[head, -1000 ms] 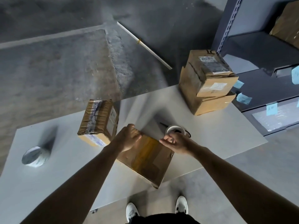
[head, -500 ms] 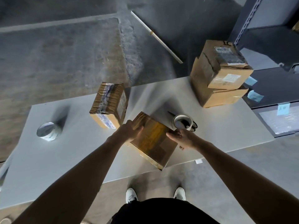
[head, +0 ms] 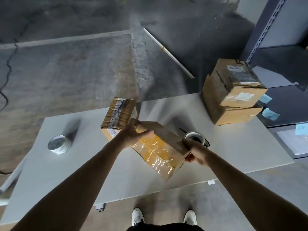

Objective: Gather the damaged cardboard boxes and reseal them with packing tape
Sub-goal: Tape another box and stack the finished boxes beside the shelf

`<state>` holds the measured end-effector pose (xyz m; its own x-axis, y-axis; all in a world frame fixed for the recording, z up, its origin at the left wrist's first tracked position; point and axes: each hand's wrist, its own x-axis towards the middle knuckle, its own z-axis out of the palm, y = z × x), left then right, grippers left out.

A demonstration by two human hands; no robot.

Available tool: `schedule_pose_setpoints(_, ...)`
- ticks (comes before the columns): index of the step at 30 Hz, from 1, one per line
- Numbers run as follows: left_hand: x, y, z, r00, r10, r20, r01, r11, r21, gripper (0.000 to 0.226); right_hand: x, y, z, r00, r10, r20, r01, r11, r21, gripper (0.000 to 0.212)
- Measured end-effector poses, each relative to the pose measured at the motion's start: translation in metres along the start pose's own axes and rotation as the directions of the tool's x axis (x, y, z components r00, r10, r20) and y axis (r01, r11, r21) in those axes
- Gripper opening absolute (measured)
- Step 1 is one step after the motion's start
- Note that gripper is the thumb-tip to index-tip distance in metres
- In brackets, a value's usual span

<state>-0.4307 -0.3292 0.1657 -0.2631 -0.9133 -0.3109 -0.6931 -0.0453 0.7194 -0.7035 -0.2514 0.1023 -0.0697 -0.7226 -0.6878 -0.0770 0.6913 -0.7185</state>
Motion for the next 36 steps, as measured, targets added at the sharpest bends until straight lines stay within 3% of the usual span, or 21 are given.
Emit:
schedule_pose_setpoints(2,0.003,0.001,-0.002,1.000,0.014,0.019,-0.014,1.000,0.010,0.088,-0.002,-0.004,0.003,0.995,0.083,0.049,-0.089,0.984,0.153,0.034)
schedule_pose_setpoints(4,0.007,0.003,0.001,1.000,0.018,-0.008,-0.017,0.999,0.037,0.078,-0.001,-0.006,0.006,0.991,0.085,0.102,-0.104,0.975,0.197,0.030)
schedule_pose_setpoints(7,0.015,0.010,0.011,0.998,0.035,-0.053,-0.030,0.995,0.099,0.077,0.000,-0.008,0.010,0.985,0.047,0.168,-0.065,0.992,0.106,0.031)
schedule_pose_setpoints(10,0.024,0.011,0.019,0.995,0.016,-0.102,-0.003,0.992,0.126,0.083,0.002,-0.014,0.008,0.990,0.058,0.127,-0.064,0.997,0.043,0.040)
schedule_pose_setpoints(13,0.033,0.014,0.025,0.991,-0.002,-0.134,0.026,0.984,0.178,0.087,0.000,-0.024,0.001,0.995,0.042,0.095,-0.047,0.997,0.056,0.068)
schedule_pose_setpoints(14,0.036,0.015,0.027,0.992,-0.004,-0.129,0.029,0.981,0.190,0.085,-0.007,-0.028,-0.001,0.994,0.018,0.106,-0.024,0.998,0.051,0.069)
schedule_pose_setpoints(20,0.051,0.015,0.024,0.997,-0.067,-0.045,0.077,0.962,0.262,0.079,-0.013,-0.035,-0.008,0.971,-0.170,0.168,0.175,0.985,-0.013,0.030)
schedule_pose_setpoints(23,0.055,0.021,0.023,0.996,-0.043,-0.078,0.061,0.970,0.235,0.075,-0.003,-0.035,-0.006,0.967,-0.210,0.144,0.212,0.977,-0.001,0.038)
schedule_pose_setpoints(27,0.061,0.021,0.022,0.995,-0.051,-0.089,0.068,0.977,0.201,0.075,0.000,-0.040,-0.003,0.971,-0.232,0.059,0.239,0.955,-0.177,0.053)
schedule_pose_setpoints(33,0.068,0.018,0.020,0.999,-0.001,-0.035,0.009,0.967,0.255,0.073,0.001,-0.042,-0.010,0.972,-0.205,0.115,0.228,0.943,-0.244,0.057)
schedule_pose_setpoints(36,0.071,0.025,0.022,1.000,0.020,0.020,-0.025,0.958,0.285,0.078,0.002,-0.041,-0.018,0.970,-0.212,0.122,0.241,0.914,-0.327,0.048)
